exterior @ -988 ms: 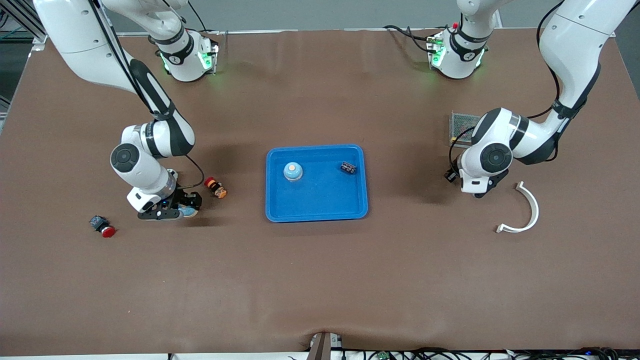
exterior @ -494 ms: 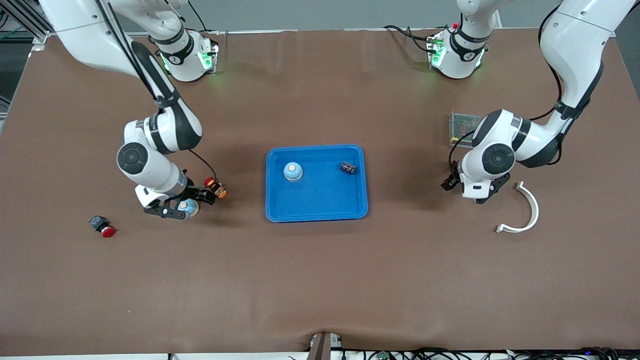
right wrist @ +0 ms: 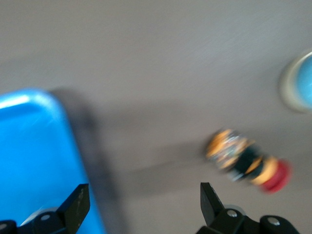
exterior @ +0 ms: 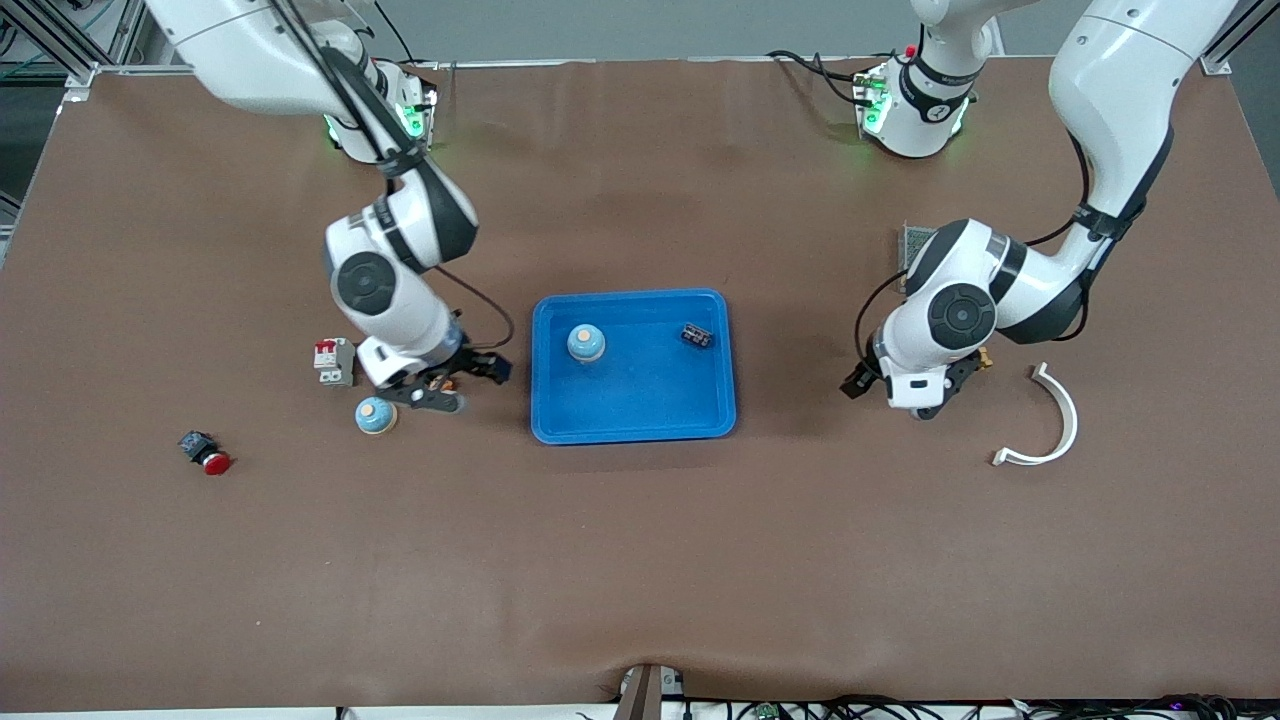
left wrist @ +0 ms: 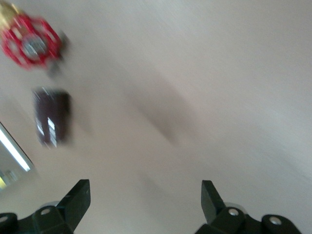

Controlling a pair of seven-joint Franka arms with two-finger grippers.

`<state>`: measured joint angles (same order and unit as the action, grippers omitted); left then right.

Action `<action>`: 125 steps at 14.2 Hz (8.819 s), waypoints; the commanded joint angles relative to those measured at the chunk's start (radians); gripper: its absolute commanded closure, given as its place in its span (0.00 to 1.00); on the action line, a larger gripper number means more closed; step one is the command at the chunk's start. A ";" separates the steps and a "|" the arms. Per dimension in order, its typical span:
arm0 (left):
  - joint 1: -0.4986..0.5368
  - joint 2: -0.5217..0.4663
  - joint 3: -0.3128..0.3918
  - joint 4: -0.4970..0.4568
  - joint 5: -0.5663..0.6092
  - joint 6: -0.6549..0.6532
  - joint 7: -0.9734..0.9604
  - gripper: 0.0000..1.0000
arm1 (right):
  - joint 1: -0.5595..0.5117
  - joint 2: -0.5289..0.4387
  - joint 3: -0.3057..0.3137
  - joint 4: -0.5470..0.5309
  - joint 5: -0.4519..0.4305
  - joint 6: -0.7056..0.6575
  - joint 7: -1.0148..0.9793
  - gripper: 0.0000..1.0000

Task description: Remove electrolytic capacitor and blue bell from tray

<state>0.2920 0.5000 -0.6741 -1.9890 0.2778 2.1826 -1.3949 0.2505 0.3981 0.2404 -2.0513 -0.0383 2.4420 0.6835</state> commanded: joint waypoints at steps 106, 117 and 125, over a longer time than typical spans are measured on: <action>0.193 0.045 0.108 0.307 0.333 -0.166 0.762 0.00 | -0.654 0.136 -0.038 0.019 0.181 0.074 -1.339 0.15; 0.176 -0.023 0.036 0.506 0.149 -0.443 0.879 0.00 | -0.591 0.015 -0.003 0.273 0.179 -0.356 -1.127 0.00; -0.048 -0.271 0.338 0.441 -0.157 -0.472 1.148 0.00 | -0.580 -0.001 -0.004 0.517 0.094 -0.601 -1.062 0.00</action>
<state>0.3119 0.3125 -0.3845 -1.4859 0.1429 1.7127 -0.2555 -0.3415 0.3976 0.2355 -1.6208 0.1025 1.9206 -0.4162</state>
